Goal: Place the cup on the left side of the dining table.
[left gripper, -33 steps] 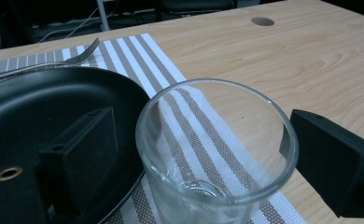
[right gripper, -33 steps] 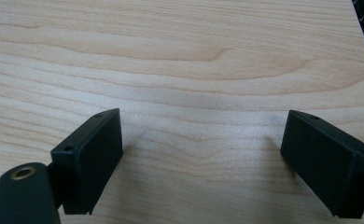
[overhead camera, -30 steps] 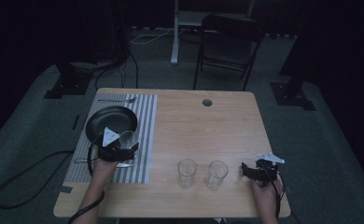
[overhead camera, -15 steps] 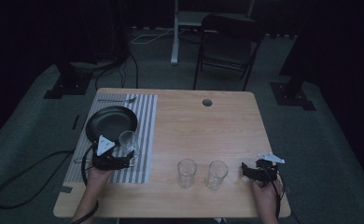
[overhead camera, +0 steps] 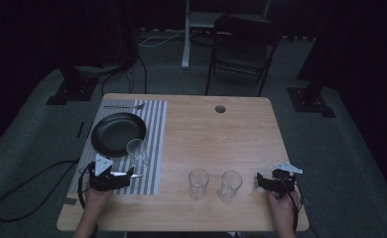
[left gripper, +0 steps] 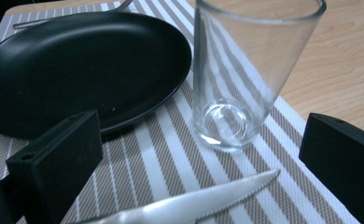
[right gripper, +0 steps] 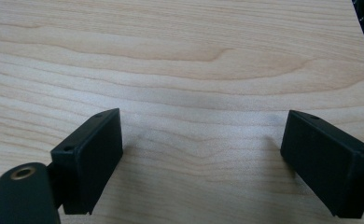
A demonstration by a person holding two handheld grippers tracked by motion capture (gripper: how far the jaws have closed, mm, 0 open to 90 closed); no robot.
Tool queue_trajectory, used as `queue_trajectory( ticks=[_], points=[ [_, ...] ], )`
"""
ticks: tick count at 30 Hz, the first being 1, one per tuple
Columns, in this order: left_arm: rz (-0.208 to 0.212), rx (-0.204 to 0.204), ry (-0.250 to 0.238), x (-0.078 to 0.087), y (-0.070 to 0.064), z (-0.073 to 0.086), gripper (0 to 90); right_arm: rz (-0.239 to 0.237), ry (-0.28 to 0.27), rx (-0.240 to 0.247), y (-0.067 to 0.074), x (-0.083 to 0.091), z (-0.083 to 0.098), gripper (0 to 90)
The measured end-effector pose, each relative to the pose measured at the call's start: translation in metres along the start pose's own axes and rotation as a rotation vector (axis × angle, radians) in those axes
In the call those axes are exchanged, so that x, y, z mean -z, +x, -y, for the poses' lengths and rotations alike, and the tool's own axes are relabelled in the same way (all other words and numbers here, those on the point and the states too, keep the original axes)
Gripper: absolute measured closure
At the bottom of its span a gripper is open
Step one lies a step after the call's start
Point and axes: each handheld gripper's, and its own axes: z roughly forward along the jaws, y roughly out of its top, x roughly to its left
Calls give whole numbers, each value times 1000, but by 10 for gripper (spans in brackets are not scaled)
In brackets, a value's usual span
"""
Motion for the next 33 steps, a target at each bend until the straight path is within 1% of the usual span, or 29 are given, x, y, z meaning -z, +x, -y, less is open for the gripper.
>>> queue_trajectory(
  ticks=[4, 5, 6, 7, 12, 13, 14, 15, 16, 17, 18, 19, 20, 21, 22, 23, 24, 25, 26, 28, 29, 30, 31, 32, 33],
  points=[
    [-12, 14, 16, 4, 4, 8, 1, 0, 0, 2, 0, 0, 0, 124],
    [-27, 21, 18, 5, 5, 11, 1, 0, 0, 0, 0, 0, 0, 124],
    [-29, 32, 14, 7, 6, 13, 1, 0, 0, 1, 0, 0, 0, 124],
    [-20, 48, 18, 7, 8, 15, 1, 0, 0, 0, 0, 0, 0, 124],
    [-66, 57, 49, 10, 12, 23, 1, 0, 0, 1, 0, 0, 0, 124],
    [-66, 57, 49, 10, 12, 23, 1, 0, 0, 1, 0, 0, 0, 124],
    [-98, 67, 50, 13, 15, 25, 1, 0, 0, 1, 0, 0, 0, 124],
    [-83, 83, 47, 14, 17, 27, 1, 0, 0, 1, 0, 0, 0, 124],
    [-83, 96, 53, 15, 19, 28, 1, 0, 0, 0, 0, 0, 0, 124],
    [-101, 97, 62, 16, 20, 29, 1, 0, 0, 1, 0, 0, 0, 124],
    [-101, 97, 62, 16, 20, 29, 0, 0, 0, 1, 0, 0, 0, 124],
    [-110, 105, 77, 17, 22, 31, 1, 0, 0, 1, 0, 0, 0, 124],
    [-110, 105, 77, 17, 22, 31, 1, 0, 0, 2, 0, 0, 0, 124],
    [-135, 109, 98, 18, 24, 33, 1, 0, 0, 0, 0, 0, 0, 124],
    [-135, 109, 98, 18, 24, 33, 1, 0, 0, 0, 0, 0, 0, 124],
    [-144, 117, 116, 18, 27, 35, 1, 0, 0, 0, 0, 0, 0, 124],
    [-141, 127, 131, 17, 28, 36, 1, 0, 0, 0, 0, 0, 0, 124],
    [-141, 127, 131, 17, 28, 36, 1, 0, 0, 0, 0, 0, 0, 124],
    [-157, 130, 154, 16, 30, 38, 1, 0, 0, 1, 0, 0, 0, 124],
    [-177, 136, 166, 15, 32, 39, 1, 0, 0, 1, 0, 0, 0, 124],
    [-177, 136, 166, 15, 32, 39, 1, 0, 0, 1, 0, 0, 0, 124],
    [-192, 143, 179, 14, 34, 40, 1, 0, 0, 1, 0, 0, 0, 124],
    [-198, 144, 186, 14, 35, 40, 1, 0, 0, 0, 0, 0, 0, 124],
    [-192, 152, 189, 14, 36, 41, 1, 0, 0, 1, 0, 0, 0, 123],
    [-195, 153, 196, 14, 37, 42, 1, 0, 0, 1, 0, 0, 0, 124]
  ],
)
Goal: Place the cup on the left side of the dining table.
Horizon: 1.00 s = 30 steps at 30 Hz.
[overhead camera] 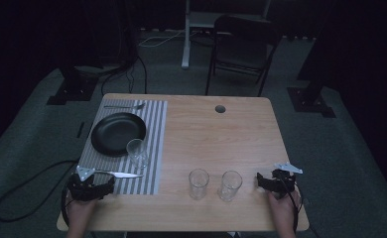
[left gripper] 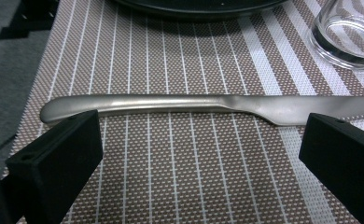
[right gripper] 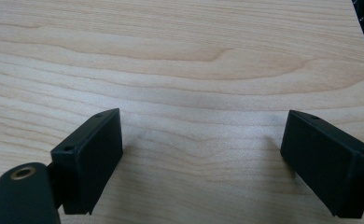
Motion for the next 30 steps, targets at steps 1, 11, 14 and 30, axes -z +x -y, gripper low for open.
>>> queue_trajectory(
  ticks=[1, 11, 14, 30],
  points=[
    [-8, 2, 0, 0, 1, 1, 1, 0, 0, 0, 0, 0, 0, 124],
    [-85, 39, 36, -3, 9, 6, 1, 0, 0, -1, 0, 0, 0, 124],
    [-78, 49, 66, -4, 12, 6, 1, 0, -1, 0, 0, 0, 0, 124],
    [-51, 50, 76, -5, 13, 6, 1, 0, 0, 1, 0, 0, 0, 124]
  ],
)
